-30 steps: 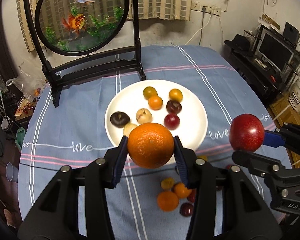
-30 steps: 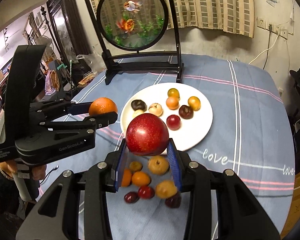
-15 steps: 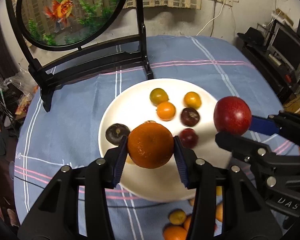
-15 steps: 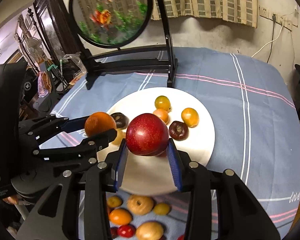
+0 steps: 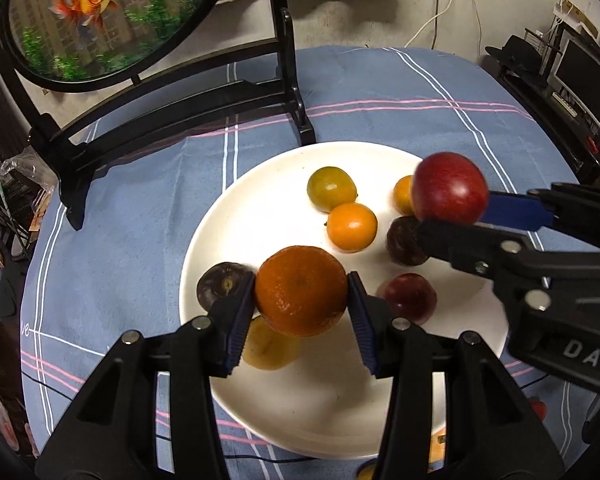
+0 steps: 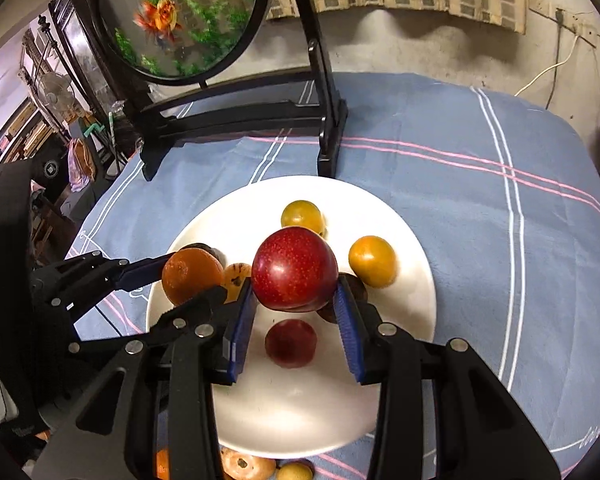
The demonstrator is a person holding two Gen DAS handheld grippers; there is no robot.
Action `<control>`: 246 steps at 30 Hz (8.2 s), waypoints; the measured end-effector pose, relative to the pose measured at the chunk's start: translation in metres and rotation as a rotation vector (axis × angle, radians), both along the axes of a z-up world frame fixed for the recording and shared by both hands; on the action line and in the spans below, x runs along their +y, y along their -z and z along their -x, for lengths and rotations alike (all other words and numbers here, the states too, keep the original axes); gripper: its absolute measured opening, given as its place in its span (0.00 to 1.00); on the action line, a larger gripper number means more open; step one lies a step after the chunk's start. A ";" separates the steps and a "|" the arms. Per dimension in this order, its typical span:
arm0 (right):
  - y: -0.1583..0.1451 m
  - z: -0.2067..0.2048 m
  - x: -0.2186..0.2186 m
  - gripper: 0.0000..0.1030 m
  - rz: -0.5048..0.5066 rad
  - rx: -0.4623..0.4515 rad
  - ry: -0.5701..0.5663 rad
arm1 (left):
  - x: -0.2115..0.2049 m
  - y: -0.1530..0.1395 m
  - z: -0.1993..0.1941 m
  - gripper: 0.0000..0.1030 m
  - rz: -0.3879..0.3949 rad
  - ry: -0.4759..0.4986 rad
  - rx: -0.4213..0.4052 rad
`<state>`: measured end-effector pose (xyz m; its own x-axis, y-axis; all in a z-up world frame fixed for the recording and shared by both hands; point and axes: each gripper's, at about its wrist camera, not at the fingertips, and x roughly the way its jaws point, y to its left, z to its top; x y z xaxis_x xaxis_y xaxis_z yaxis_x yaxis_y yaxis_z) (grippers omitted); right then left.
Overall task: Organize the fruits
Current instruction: 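Open both grippers to release the orange and apple onto the plate, then move both grippers back to the fruit pile, then grasp a small dark plum with left gripper while right gripper grasps dark red plum, then carry both held plums over the white plate, then open both grippers to release the plums onto the plate, then move both grippers back to the fruit pile, then grasp the red tomato with right gripper while left gripper grasps dark red fruit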
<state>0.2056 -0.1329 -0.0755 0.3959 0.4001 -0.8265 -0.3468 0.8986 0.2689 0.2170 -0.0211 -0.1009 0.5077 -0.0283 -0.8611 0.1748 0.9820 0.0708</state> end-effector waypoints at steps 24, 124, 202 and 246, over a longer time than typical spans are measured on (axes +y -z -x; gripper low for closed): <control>-0.038 0.022 -0.003 0.43 0.030 -0.050 0.005 | -0.008 -0.040 0.034 0.66 0.009 0.031 -0.082; 0.047 0.269 -0.038 0.29 0.076 0.132 -0.039 | 0.034 0.029 0.236 0.55 0.151 0.046 0.118; -0.009 0.004 -0.015 0.33 0.007 -0.021 0.017 | 0.002 -0.008 0.008 0.58 0.028 -0.036 0.015; 0.065 0.192 -0.076 0.34 0.255 0.025 0.018 | 0.019 0.021 0.246 0.69 0.127 0.026 0.172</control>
